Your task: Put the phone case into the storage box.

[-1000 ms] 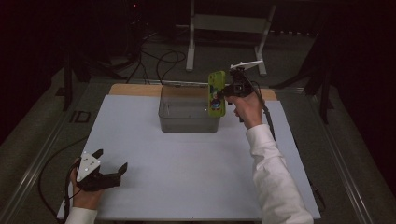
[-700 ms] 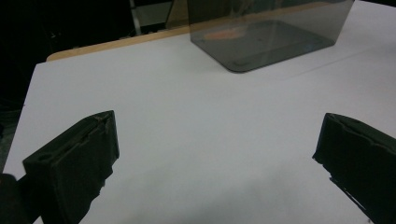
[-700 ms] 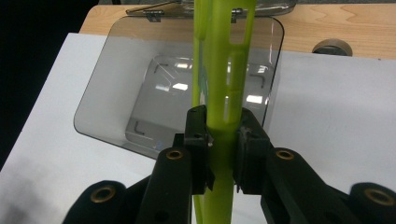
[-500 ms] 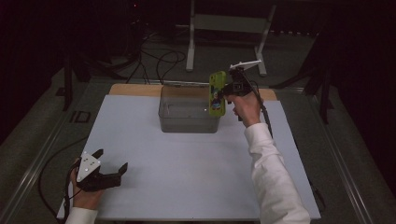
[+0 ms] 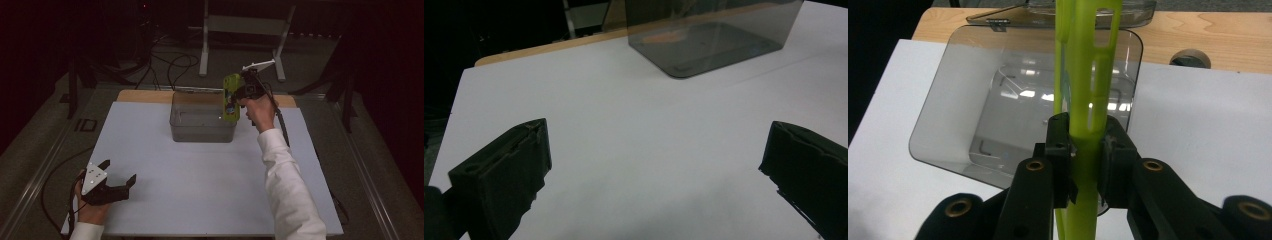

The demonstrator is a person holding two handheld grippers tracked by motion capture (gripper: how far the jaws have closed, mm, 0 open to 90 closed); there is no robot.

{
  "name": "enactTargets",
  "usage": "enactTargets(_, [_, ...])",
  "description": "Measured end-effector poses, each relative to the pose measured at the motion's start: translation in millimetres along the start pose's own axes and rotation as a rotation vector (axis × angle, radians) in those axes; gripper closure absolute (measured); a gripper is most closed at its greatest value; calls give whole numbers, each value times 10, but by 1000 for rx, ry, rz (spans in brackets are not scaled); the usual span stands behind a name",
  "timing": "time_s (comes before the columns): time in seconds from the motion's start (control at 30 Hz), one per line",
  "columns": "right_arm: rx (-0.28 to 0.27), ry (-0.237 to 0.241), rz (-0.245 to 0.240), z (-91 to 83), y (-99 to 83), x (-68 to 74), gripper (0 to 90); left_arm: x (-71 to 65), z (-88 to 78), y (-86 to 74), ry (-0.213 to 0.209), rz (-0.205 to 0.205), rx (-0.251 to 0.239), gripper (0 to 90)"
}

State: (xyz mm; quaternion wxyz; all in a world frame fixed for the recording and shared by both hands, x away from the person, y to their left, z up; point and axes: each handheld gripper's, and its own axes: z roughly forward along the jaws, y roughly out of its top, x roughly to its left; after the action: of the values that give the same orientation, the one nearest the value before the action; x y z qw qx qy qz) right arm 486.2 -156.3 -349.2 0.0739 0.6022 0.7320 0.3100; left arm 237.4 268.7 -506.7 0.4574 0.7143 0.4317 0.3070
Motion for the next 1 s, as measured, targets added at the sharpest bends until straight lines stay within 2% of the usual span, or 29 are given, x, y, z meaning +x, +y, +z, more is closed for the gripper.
enactTargets(0.17, [8,-17,-5,36,19,11,778,-1,2,0,-1,1,0,0])
enactTargets(1.0, [54,-42,10,287,46,65,777,2,-4,1,-1,2,-1,0])
